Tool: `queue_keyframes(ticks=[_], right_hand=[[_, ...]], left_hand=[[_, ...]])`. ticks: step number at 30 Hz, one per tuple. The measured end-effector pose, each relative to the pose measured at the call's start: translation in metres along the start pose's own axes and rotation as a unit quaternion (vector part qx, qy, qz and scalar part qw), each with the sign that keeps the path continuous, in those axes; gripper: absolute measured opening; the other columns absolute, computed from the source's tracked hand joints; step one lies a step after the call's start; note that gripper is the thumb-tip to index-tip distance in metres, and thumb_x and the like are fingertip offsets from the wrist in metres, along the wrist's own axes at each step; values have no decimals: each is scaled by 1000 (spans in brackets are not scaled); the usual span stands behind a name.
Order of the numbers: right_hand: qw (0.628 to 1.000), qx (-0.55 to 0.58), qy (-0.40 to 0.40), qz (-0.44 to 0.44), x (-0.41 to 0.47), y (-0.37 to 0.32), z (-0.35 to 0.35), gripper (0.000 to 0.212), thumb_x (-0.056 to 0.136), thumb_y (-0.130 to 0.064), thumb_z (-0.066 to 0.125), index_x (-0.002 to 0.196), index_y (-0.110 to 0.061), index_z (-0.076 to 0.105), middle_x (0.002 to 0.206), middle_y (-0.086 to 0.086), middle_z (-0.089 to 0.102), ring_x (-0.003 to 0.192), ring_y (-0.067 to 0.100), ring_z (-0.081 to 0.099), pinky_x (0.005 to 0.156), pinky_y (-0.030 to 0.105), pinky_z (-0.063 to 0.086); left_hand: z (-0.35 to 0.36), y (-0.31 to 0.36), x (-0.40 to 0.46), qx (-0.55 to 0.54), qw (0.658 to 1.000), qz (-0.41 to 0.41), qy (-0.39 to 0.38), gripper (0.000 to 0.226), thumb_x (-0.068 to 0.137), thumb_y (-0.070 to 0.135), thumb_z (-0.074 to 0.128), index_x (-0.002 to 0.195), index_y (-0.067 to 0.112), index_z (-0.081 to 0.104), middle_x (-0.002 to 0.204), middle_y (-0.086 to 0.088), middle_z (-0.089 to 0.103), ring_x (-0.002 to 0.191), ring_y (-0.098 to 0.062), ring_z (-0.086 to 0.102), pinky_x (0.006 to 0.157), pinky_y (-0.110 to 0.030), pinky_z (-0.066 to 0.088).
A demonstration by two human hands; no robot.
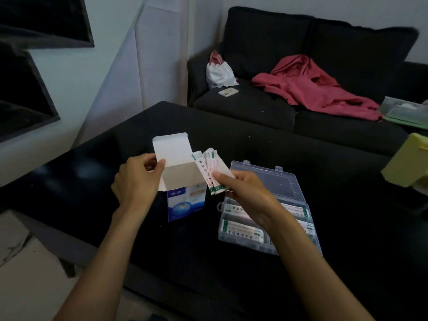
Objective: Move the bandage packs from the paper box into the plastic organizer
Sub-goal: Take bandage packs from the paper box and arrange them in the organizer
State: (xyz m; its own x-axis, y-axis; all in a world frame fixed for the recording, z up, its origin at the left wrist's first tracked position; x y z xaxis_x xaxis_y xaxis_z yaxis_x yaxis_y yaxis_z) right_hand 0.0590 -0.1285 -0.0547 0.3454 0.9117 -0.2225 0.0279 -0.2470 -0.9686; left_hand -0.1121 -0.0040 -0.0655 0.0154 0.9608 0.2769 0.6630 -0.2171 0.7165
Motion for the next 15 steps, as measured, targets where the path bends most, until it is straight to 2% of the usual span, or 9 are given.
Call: queue_keyframes(ticks=[2,4,6,8,10,11,13,15], right_hand=[[1000,7,1,5,-4,1,-8,18,91,-24,60,93,-9,71,94,7,73,88,15,67,84,28,54],[1000,-5,10,-1,-8,0,-17,18,90,-26,60,93,-12,71,89,3,74,81,10,68,77,24,53],[999,-36,25,-20,-13,-2,-27,17,90,-28,60,91,-15,72,83,-2,74,77,7,66,77,23,52],[997,-60,32,-37,-19,-5,-34,15,90,-27,60,86,-19,71,75,-8,72,70,1,64,70,16,51],[995,-79,28,-50,-27,-6,-40,15,90,-25,59,81,-21,70,68,-11,71,62,-4,62,57,9,47],[994,-87,25,-56,-29,-5,-43,15,90,-25,59,81,-21,70,68,-10,71,60,-5,62,54,7,45],[993,-99,22,-56,-35,-2,-52,14,90,-25,59,86,-19,71,71,-7,71,61,-4,63,54,6,44],[993,-111,22,-46,-37,2,-57,15,91,-24,58,91,-17,71,74,-6,71,60,-4,62,53,7,44]], left_hand=[[-11,18,-8,44,995,64,57,39,93,40,54,126,19,58,124,-8,60,117,-29,51,87,-42,44],[-22,45,-22,-9,990,106,92,36,95,49,44,110,22,62,111,-5,62,105,-22,53,78,-31,42],[-15,66,-38,-88,993,80,6,40,89,64,39,88,30,60,89,7,64,85,-11,59,65,-24,41],[5,75,-54,-161,977,33,-134,44,79,70,49,82,29,63,79,12,68,76,-6,65,67,-29,51],[24,78,-67,-217,948,10,-234,32,77,54,67,88,24,69,76,8,73,71,-5,69,69,-31,57],[31,80,-71,-233,935,8,-266,27,78,44,71,93,22,70,77,7,73,69,-3,69,65,-26,57],[41,84,-77,-253,915,-6,-314,22,81,31,71,99,19,69,81,5,73,67,1,69,54,-14,51],[45,86,-81,-278,894,-37,-348,19,83,27,70,99,18,69,82,3,74,66,0,69,49,-11,48]])
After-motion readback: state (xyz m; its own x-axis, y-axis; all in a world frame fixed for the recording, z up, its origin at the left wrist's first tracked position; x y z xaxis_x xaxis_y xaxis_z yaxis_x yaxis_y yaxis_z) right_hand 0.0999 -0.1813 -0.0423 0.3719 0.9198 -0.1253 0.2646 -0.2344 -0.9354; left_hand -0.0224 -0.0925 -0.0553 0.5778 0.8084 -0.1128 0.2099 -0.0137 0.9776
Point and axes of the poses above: each hand's wrist, its own x-axis towards the middle knuckle, its own z-axis out of the palm, y = z × x, the point moved 4 cm from there along x, towards the middle knuckle
